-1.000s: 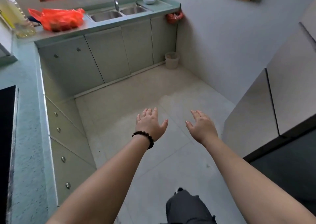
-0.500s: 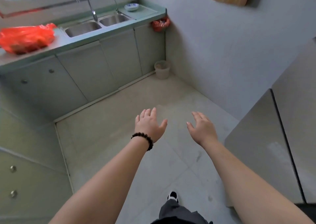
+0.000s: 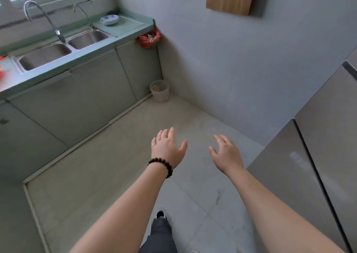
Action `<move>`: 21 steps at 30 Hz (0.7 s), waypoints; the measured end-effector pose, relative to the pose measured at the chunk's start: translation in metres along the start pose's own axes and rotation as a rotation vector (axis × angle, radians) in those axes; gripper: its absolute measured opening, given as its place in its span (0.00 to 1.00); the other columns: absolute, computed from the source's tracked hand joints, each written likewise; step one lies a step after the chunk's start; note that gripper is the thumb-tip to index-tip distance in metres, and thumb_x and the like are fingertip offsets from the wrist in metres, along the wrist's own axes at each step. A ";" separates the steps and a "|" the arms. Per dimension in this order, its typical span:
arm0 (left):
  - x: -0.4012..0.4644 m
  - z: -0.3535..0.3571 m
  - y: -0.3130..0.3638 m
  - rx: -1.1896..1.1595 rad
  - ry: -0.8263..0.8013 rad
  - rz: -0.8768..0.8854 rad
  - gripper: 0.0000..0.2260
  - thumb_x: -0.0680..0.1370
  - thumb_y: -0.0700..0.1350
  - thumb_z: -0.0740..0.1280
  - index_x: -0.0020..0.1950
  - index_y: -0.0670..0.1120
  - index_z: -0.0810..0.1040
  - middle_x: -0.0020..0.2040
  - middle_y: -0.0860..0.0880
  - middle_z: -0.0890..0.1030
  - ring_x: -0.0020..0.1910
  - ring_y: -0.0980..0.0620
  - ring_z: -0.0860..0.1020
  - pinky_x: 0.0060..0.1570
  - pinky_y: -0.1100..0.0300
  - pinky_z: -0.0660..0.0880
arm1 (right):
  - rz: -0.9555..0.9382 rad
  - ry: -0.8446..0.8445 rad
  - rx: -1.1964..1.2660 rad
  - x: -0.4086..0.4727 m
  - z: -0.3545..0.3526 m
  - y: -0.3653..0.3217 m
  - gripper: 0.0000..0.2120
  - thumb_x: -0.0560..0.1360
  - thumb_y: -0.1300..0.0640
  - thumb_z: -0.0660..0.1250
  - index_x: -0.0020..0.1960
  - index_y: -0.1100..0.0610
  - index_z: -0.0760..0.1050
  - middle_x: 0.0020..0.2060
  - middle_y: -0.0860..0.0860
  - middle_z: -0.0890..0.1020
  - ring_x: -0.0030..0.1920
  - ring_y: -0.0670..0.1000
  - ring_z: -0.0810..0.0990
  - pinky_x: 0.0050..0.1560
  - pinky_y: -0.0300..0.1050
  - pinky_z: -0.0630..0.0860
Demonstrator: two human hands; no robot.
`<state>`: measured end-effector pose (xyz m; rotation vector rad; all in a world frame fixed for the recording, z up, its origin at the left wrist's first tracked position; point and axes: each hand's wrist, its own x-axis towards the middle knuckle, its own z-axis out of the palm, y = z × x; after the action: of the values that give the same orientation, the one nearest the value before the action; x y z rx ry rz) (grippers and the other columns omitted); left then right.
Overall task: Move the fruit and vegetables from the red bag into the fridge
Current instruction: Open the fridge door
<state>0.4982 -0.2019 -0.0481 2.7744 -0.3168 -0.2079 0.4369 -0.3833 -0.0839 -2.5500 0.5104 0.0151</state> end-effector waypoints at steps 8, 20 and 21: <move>0.117 0.001 0.007 0.015 -0.021 0.121 0.32 0.78 0.61 0.54 0.76 0.46 0.55 0.76 0.47 0.60 0.76 0.48 0.53 0.74 0.49 0.50 | 0.107 0.079 0.005 0.094 -0.003 -0.007 0.25 0.78 0.51 0.59 0.73 0.57 0.62 0.73 0.55 0.65 0.73 0.53 0.60 0.72 0.48 0.58; 0.345 -0.044 -0.002 0.023 -0.053 0.352 0.31 0.78 0.60 0.55 0.76 0.46 0.56 0.76 0.47 0.60 0.76 0.48 0.53 0.74 0.49 0.51 | 0.277 0.340 -0.027 0.282 -0.035 -0.065 0.23 0.76 0.54 0.62 0.70 0.60 0.67 0.69 0.58 0.70 0.70 0.56 0.66 0.69 0.47 0.61; 0.360 -0.048 0.002 0.019 -0.051 0.374 0.31 0.78 0.60 0.55 0.76 0.45 0.56 0.75 0.47 0.60 0.76 0.48 0.53 0.74 0.49 0.51 | 0.287 0.351 -0.027 0.292 -0.037 -0.069 0.23 0.76 0.54 0.62 0.70 0.60 0.67 0.69 0.57 0.70 0.70 0.56 0.66 0.69 0.47 0.62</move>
<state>0.8537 -0.2757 -0.0401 2.6672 -0.8417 -0.1819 0.7295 -0.4514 -0.0502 -2.4926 1.0127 -0.3285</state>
